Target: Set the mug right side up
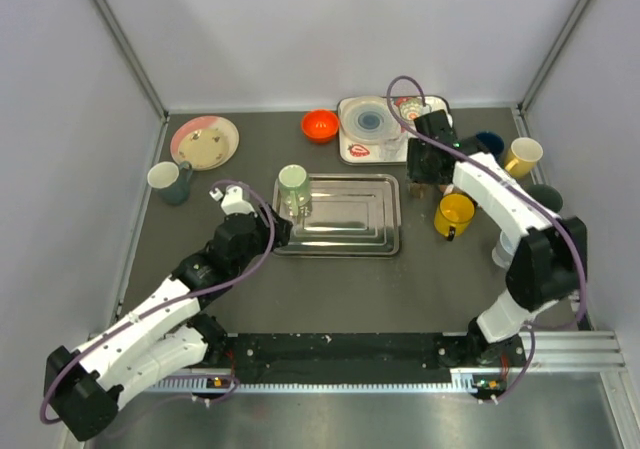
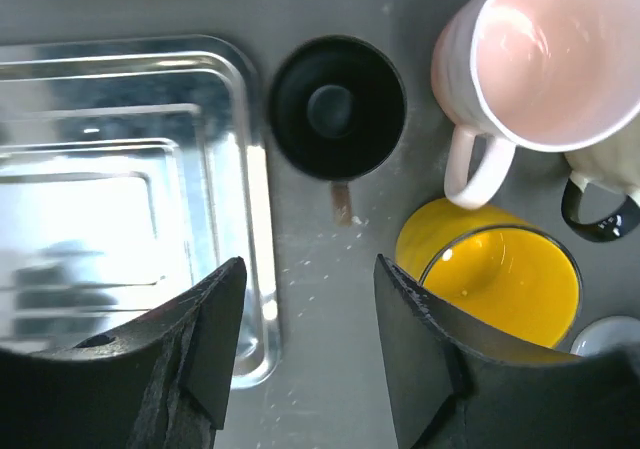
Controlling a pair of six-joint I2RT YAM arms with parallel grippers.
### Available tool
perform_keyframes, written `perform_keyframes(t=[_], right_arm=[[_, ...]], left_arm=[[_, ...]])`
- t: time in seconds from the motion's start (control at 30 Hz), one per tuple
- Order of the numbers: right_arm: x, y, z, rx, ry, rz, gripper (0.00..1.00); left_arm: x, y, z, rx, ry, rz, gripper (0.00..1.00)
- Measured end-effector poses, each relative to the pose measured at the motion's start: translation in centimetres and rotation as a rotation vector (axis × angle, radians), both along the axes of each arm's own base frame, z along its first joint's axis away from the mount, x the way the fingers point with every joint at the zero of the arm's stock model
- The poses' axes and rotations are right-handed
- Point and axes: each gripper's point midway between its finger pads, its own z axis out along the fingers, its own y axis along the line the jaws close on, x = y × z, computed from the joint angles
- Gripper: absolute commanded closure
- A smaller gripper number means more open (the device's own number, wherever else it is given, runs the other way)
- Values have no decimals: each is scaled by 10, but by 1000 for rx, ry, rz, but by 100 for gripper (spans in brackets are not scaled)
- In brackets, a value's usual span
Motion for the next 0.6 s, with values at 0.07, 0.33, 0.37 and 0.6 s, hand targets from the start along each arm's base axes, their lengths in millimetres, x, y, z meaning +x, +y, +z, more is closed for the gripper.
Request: perform_keyframes(t=[0.07,0.33,0.37,0.6], right_arm=[[-7,7,31,33,-73,23,46],[-86,63,99,231,-301,268,47],[-96,65,93,248,-295,285,47],[-138,66,37,295,-163,322,47]], left_arm=[[6,3,4,47,-4,13,28],[40,-1,-6,261,59,30,25],[44,-3,-8,280,67,29,26],[82,-13,-34,446,167,8,29]])
